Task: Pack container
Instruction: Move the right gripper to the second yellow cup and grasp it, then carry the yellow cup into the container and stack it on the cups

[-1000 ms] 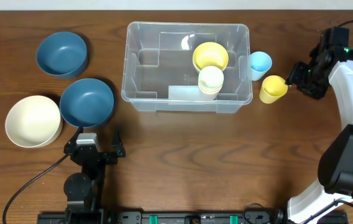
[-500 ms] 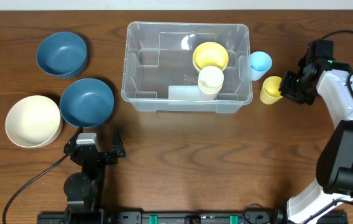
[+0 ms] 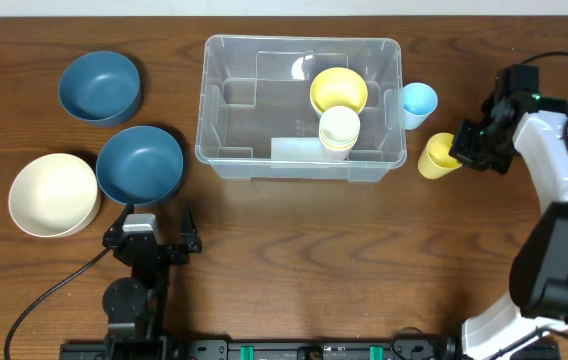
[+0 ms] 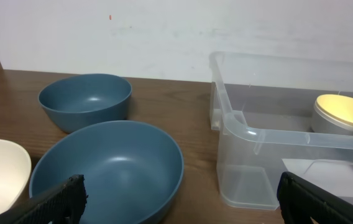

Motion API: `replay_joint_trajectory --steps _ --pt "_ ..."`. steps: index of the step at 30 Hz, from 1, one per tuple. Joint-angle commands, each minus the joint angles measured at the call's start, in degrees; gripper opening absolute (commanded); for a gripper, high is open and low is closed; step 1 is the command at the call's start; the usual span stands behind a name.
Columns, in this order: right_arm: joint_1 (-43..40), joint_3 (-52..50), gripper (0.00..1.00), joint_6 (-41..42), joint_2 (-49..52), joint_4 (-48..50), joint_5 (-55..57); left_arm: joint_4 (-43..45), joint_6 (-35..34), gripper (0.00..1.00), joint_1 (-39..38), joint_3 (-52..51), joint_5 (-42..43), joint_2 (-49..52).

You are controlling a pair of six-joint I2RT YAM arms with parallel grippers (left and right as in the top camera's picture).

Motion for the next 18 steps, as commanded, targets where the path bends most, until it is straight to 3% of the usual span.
replay_joint_trajectory --steps 1,10,18 --pt "0.4 7.3 0.01 -1.8 -7.9 -3.7 0.3 -2.1 0.8 0.98 0.2 -0.9 0.2 -0.3" --pt "8.3 16.4 0.01 -3.5 -18.3 -8.6 0.0 -2.1 0.8 0.98 0.2 -0.9 0.2 -0.3" --pt "24.0 16.5 0.02 -1.8 -15.1 -5.6 3.8 -2.1 0.8 0.98 0.2 -0.9 0.2 -0.3"
